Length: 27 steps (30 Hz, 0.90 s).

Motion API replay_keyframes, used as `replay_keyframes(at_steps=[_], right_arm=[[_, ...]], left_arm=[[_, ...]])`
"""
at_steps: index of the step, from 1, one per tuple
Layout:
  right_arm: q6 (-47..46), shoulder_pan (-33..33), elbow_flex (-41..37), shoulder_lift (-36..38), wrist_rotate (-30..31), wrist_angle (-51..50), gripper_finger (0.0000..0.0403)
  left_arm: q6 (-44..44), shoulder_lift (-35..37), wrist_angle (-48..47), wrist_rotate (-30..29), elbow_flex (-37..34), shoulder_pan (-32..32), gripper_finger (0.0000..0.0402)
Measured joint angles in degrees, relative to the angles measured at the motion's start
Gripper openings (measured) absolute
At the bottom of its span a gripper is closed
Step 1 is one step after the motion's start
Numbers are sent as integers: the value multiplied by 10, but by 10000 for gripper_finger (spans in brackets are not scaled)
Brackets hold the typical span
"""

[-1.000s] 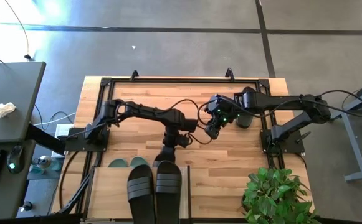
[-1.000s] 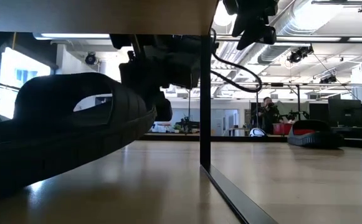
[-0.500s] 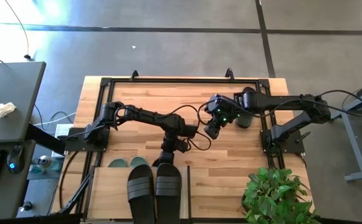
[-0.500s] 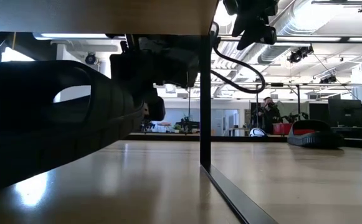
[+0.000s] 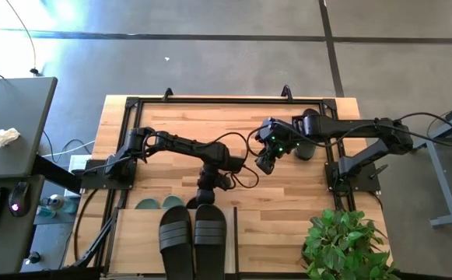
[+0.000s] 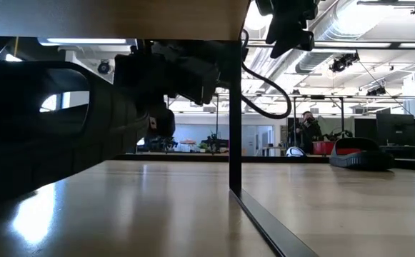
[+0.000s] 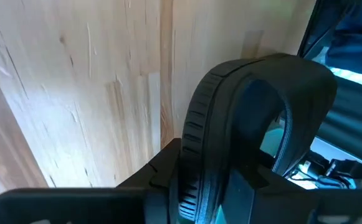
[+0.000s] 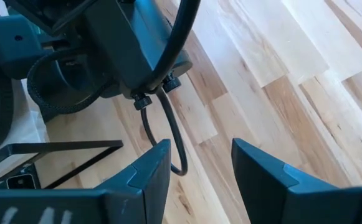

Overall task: Pick and place slides into the shelf
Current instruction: Put the black slipper under the shelf

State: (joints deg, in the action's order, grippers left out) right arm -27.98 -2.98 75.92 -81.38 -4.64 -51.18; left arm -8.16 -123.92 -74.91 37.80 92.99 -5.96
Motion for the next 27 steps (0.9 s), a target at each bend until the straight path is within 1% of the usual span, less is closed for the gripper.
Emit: replay_keyframes(at_steps=[4, 7, 9, 12, 16, 19, 23, 27], right_arm=[[13, 0, 0, 0, 0, 0, 160], [17, 0, 0, 0, 0, 0, 160], [23, 0, 0, 0, 1, 0, 160], [26, 0, 0, 0, 2, 0, 160], [32, 0, 0, 0, 8, 3, 160], [41, 0, 0, 0, 13, 3, 160], [56, 0, 0, 0, 21, 7, 160], [64, -1, 0, 0, 42, 14, 160]], left_arm=[[-4, 0, -1, -11, -2, 0, 85], [-4, 0, -1, -44, -2, 0, 99], [-1, 0, -1, -66, -2, 0, 115], [11, 0, -1, -97, -2, 0, 150], [11, 0, -1, -101, -2, 0, 199], [13, 0, -1, -123, -2, 0, 229], [30, 0, -1, -156, -2, 0, 255], [39, 0, -1, -169, -2, 0, 269]])
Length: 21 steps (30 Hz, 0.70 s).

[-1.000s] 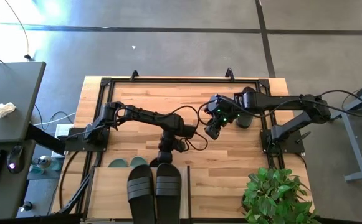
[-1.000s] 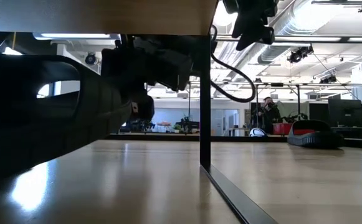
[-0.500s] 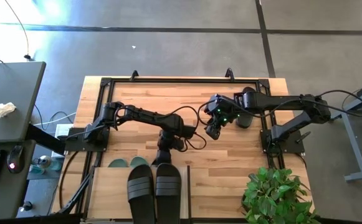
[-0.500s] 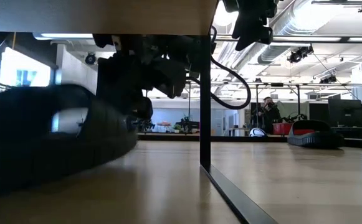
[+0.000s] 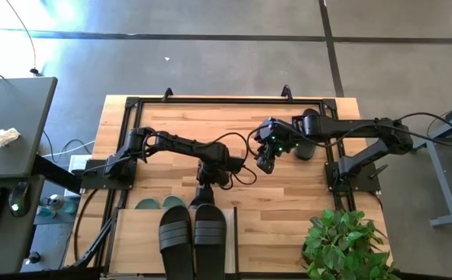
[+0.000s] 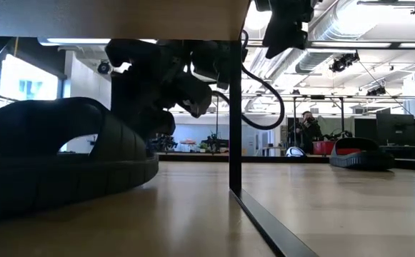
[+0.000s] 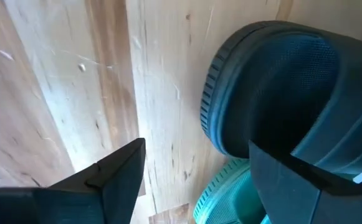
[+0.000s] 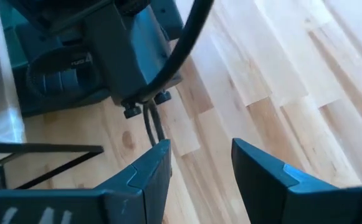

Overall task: Pick and place slides into the shelf
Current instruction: Put the black slipper under the shelf

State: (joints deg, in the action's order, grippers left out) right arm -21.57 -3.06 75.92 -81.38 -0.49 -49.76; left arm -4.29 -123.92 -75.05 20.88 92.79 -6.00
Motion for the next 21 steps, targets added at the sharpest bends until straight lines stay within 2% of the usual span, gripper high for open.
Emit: replay_keyframes(at_steps=[7, 16, 21], right_arm=[[-19, -14, 0, 0, 35, -3, 160], [-20, -23, 0, 0, 36, -2, 160], [-50, -23, 0, 0, 91, -14, 160]], left_arm=[[3, 0, -11, -31, 12, 0, 278], [2, 0, -30, -154, 82, 0, 276], [2, 0, -26, -194, 112, 0, 276]])
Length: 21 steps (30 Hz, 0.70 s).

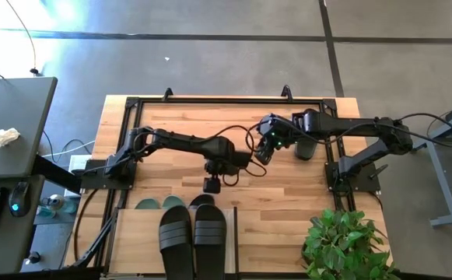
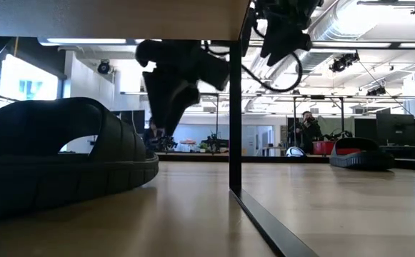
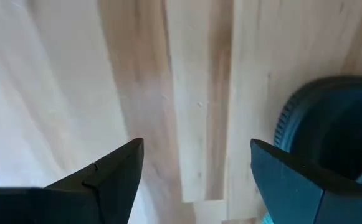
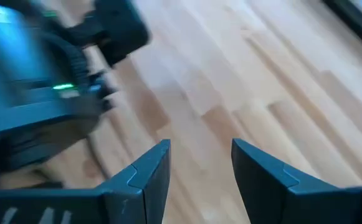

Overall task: Pick and place slides into the shelf
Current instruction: Put the black slipper under the shelf

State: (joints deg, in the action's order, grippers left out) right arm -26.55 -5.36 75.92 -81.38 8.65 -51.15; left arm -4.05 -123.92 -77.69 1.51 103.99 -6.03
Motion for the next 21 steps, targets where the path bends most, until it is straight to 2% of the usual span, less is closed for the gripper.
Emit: replay_keyframes(at_steps=[8, 21], right_arm=[[-33, -10, 0, 2, 43, -26, 160], [-54, -9, 1, 34, 176, -39, 160]], left_arm=[[24, -1, 12, -14, 54, 0, 276], [48, -1, 22, -5, 87, -21, 276]])
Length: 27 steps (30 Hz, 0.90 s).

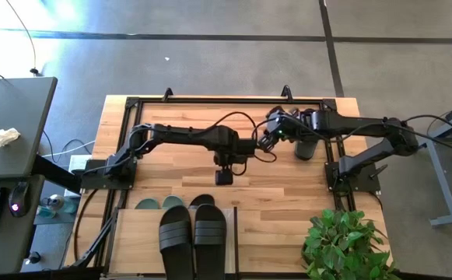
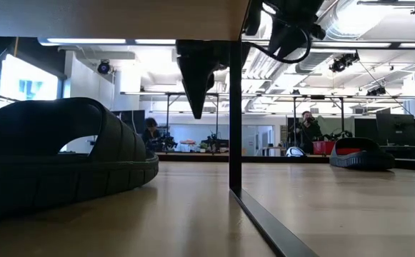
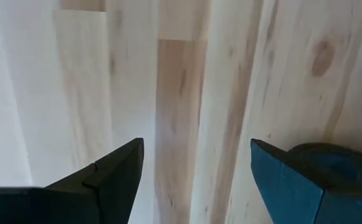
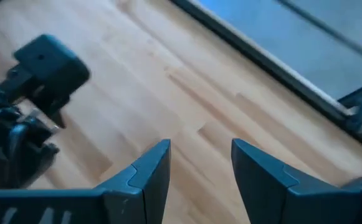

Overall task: Pick and place slides into the shelf
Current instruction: Put the black slipper under the shelf

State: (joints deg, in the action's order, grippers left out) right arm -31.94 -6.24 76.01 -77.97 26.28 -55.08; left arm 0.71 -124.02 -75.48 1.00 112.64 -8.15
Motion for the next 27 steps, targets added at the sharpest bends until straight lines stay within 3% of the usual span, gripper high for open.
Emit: replay_keyframes(at_steps=[5, 16, 27], right_arm=[[-14, -2, -2, 29, 37, -61, 160], [-166, 27, -2, 61, 54, -290, 160], [-218, 67, -17, 90, 48, -342, 160]], left_arm=[[11, 21, 26, 7, 4, -15, 276], [22, 49, 60, 88, 30, -38, 276], [26, 134, 23, 85, 31, -38, 276]])
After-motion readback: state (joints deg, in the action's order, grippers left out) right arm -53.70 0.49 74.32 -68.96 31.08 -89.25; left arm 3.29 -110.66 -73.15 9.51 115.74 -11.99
